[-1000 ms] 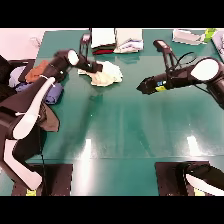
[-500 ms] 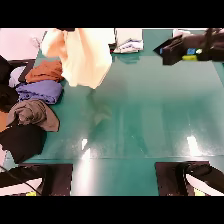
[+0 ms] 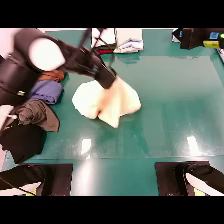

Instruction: Fold the shirts.

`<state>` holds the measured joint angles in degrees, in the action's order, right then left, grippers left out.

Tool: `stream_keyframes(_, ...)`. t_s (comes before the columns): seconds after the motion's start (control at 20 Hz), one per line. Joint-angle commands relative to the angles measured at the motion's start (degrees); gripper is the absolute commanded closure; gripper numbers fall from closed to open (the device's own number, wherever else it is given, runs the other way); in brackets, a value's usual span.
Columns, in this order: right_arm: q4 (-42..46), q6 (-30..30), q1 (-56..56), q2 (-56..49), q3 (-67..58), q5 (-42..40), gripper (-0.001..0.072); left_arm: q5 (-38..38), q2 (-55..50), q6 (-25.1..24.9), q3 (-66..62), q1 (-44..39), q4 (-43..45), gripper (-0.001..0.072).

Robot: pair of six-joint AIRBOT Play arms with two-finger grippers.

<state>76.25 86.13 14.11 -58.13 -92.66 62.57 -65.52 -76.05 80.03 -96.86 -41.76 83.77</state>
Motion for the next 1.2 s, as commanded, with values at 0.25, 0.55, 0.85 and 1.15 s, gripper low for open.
stream_keyframes(0.25, 0.2, 1.4, -2.2, -0.5, -0.1, 3.2, 0.0698, -1.7, -3.1, 9.1, 3.3, 23.7, 8.1, 0.0059)
stream_keyframes(0.55, -0.2, 1.5, -2.2, -5.7, -0.1, 7.5, 0.0697, -1.2, -14.5, 8.4, 12.7, 31.1, 4.9, 0.0056)
stream_keyframes(0.85, -0.2, 1.5, -2.2, -10.7, -0.1, 9.7, 0.0697, 1.0, -22.7, 7.4, 13.3, 31.1, -3.5, 0.0088)
stream_keyframes(1.15, 0.0, 1.6, -2.2, -12.6, 3.4, 13.3, 0.0697, 1.6, -22.7, 6.9, 13.2, 31.1, -3.4, 0.0352)
